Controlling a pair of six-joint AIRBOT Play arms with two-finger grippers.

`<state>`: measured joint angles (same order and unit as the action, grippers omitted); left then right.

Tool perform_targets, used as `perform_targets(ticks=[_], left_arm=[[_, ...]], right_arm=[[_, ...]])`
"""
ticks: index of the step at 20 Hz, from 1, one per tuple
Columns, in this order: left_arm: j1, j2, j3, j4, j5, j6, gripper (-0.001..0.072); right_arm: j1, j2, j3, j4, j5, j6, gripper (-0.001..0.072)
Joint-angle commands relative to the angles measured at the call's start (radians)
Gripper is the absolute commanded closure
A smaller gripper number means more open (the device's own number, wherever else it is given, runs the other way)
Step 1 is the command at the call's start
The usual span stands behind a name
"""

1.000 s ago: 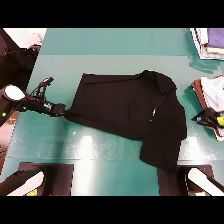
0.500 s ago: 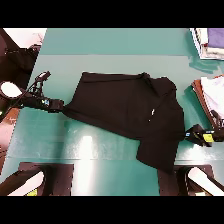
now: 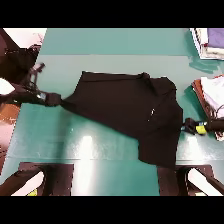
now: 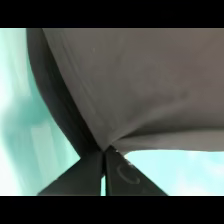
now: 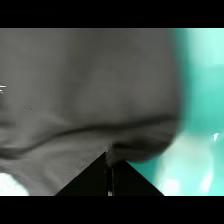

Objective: Fold the shirts.

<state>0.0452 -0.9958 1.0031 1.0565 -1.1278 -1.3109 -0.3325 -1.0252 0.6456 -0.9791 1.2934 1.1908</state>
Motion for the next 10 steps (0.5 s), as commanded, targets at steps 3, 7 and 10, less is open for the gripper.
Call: perform_targets(ticks=[3, 7, 10], left_arm=[[0.000, 0.108, 0.459, -0.008, 0.010, 0.002, 0.0681], [0.000, 0.116, 0.862, -0.009, 0.027, 0.001, 0.0681], [0.000, 0.116, 1.068, -0.012, 0.048, -0.024, 0.0681]], right_arm=[[0.066, 0.183, 0.477, 0.145, -0.069, 0.079, 0.0697], [0.023, 0.282, 0.886, 0.140, -0.192, 0.089, 0.0697], [-0.055, 0.296, 1.143, 0.140, -0.185, 0.089, 0.0697]])
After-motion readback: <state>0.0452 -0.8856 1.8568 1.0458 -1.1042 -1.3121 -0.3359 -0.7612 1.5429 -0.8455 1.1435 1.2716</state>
